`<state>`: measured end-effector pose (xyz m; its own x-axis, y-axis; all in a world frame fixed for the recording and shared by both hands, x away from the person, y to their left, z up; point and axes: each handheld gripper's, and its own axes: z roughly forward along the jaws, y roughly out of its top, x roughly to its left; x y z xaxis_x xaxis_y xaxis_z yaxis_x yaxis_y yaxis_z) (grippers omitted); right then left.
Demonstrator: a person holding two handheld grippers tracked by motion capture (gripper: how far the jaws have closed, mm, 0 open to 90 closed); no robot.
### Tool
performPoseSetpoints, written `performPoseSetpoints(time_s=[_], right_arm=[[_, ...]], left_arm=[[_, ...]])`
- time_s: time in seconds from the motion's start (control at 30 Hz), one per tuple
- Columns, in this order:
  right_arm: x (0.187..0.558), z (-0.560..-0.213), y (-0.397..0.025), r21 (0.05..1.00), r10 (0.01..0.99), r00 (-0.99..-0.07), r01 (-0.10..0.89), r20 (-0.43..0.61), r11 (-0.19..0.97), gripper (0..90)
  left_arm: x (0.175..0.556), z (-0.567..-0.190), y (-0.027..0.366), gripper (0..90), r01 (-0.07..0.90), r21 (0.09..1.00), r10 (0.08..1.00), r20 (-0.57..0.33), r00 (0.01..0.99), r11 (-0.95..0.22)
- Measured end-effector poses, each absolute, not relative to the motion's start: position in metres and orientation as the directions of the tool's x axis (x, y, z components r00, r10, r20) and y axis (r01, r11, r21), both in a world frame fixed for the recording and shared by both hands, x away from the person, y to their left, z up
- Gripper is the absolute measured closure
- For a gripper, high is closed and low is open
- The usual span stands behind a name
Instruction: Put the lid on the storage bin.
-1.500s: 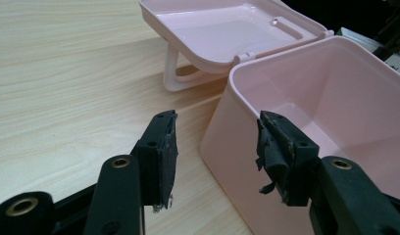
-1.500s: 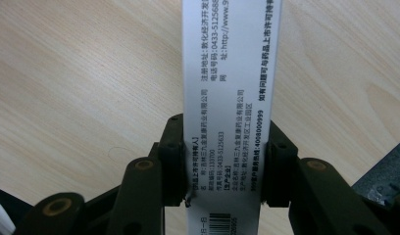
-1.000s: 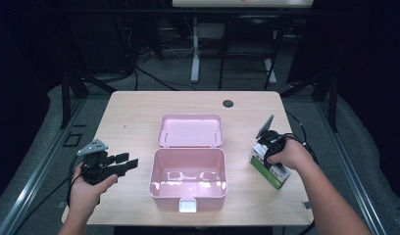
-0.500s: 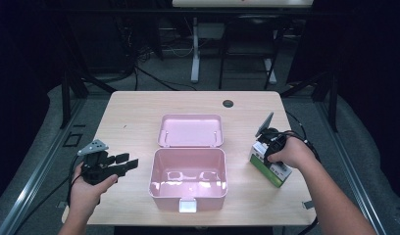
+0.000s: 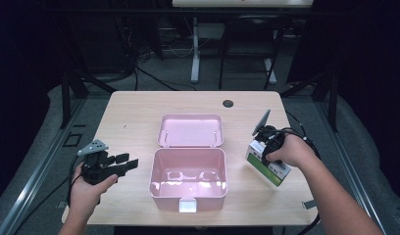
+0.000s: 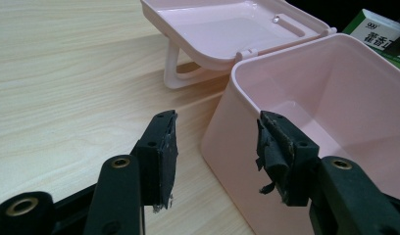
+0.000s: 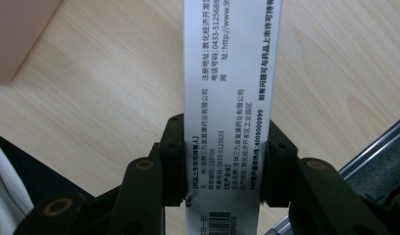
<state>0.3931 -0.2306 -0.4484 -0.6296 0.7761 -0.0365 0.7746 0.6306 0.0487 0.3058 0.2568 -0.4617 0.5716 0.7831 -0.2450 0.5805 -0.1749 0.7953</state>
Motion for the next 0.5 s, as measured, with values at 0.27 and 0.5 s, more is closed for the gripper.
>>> performPoseSetpoints(time_s=[0.27,0.5], right_arm=[[0.389,-0.434,-0.221,0.038,0.757,-0.652,0.757,-0.035,0.653,61.1],[0.382,-0.418,-0.207,0.044,0.724,-0.689,0.723,-0.033,0.690,61.1]], left_arm=[[0.306,-0.461,0.258,49.5,0.578,0.797,0.783,-0.245,0.572,-0.173],[0.305,-0.461,0.257,49.5,0.578,0.798,0.781,-0.246,0.574,-0.173]])
